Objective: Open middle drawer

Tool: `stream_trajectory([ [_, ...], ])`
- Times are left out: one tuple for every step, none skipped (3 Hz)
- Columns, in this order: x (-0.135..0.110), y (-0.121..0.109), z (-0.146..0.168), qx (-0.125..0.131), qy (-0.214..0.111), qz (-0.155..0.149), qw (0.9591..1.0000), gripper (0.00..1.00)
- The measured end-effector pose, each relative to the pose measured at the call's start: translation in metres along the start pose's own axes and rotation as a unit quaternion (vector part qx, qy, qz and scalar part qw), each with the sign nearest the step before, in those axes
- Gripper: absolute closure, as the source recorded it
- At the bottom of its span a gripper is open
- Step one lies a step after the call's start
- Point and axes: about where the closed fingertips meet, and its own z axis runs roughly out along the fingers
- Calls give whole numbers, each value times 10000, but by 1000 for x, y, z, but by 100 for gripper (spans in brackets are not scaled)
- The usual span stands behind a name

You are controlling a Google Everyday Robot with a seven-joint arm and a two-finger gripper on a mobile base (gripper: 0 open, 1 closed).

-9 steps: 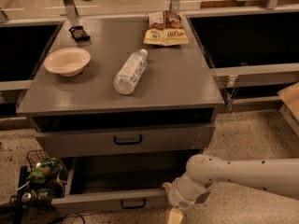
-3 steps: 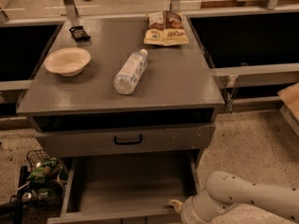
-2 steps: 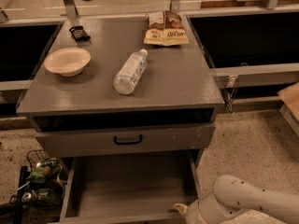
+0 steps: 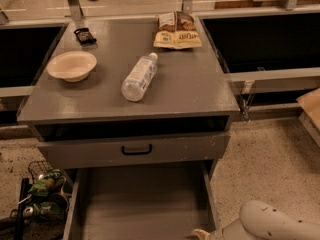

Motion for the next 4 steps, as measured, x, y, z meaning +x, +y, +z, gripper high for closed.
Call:
stream_trajectory([
  [-2,-2,0,32,35,-16,10000,0],
  [-17,-11,1,234,254,-115,9993,0],
  [-17,-12,0,253,254,-100,9993,0],
  [-15,-11,4,140,206,-88,9996,0],
])
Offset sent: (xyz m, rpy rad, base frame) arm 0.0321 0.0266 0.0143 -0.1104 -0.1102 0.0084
